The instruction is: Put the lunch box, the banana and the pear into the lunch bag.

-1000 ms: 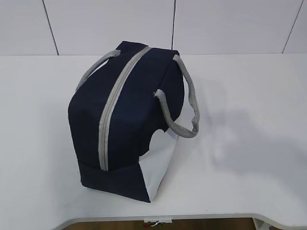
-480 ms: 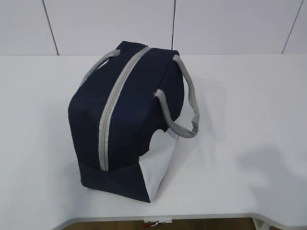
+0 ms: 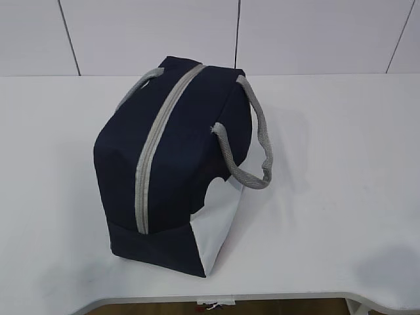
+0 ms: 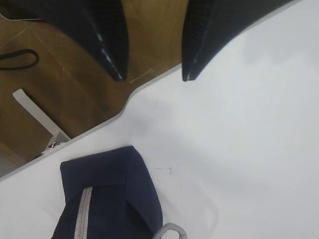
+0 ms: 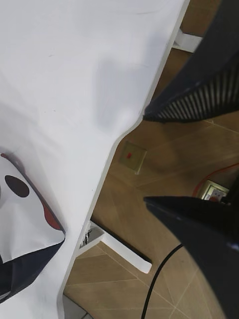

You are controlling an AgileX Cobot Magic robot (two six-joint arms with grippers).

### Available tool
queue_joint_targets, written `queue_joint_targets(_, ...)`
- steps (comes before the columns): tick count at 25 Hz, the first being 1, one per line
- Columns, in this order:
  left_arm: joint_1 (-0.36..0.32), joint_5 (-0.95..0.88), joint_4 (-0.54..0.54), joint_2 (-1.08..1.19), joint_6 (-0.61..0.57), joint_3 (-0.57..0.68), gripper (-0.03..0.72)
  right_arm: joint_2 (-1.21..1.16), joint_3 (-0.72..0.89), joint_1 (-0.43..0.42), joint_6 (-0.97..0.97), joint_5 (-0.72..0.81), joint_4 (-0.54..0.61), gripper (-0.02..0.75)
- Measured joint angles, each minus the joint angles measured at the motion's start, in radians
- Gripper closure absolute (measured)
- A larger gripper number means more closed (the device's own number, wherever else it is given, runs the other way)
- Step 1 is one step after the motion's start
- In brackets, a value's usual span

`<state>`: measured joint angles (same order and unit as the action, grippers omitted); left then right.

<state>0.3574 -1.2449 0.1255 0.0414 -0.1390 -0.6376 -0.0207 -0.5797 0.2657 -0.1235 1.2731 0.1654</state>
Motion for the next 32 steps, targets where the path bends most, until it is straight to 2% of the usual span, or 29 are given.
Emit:
queue_joint_targets(6,0.0,0.039,-0.002,-0.026,0.0,0.073,0.42,0.037,0.026,0.0,-0.002,0.0,-0.002,0.342)
queue_joint_targets(10,0.0,0.043,-0.005,-0.026,0.0,0.077,0.42,0.037,0.043,0.0,-0.004,-0.002,-0.006,0.342)
queue_joint_targets(15,0.0,0.117,-0.051,-0.026,0.002,0.107,0.423,0.039,0.057,0.0,-0.006,-0.064,-0.02,0.342)
queue_joint_targets(18,0.0,0.126,-0.061,-0.026,0.002,0.109,0.433,0.039,0.084,0.0,-0.006,-0.105,-0.038,0.342)
queue_joint_targets(32,0.0,0.134,-0.067,-0.033,0.002,0.111,0.444,0.039,0.088,0.0,-0.001,-0.118,-0.05,0.342)
